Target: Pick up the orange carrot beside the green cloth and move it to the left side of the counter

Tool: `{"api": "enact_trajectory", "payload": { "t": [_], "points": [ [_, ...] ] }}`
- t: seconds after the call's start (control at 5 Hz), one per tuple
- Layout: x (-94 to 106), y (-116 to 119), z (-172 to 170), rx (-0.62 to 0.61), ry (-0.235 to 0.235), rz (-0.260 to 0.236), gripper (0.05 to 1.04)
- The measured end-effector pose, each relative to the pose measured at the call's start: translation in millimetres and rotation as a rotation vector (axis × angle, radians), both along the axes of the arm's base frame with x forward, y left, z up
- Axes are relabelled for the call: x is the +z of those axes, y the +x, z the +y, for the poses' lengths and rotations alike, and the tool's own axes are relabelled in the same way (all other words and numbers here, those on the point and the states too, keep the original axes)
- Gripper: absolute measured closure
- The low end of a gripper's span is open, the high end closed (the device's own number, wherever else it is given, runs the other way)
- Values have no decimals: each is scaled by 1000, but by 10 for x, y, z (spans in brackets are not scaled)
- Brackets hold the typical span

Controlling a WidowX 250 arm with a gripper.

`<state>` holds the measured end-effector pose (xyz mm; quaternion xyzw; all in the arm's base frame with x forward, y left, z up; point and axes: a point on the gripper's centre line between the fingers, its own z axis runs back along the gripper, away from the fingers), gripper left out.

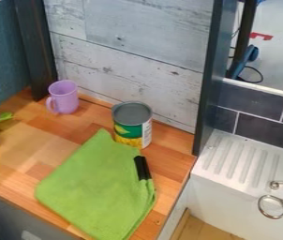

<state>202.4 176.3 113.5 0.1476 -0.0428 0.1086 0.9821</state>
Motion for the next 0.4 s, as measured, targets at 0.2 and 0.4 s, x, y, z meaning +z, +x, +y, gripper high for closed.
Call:
{"api": "enact_trajectory", "payload": {
  "t": [0.2,0.4],
  "points": [
    [55,-21,-453,-63,-58,79,81],
    [16,-21,-744,-98,-137,118,81]
  ]
}}
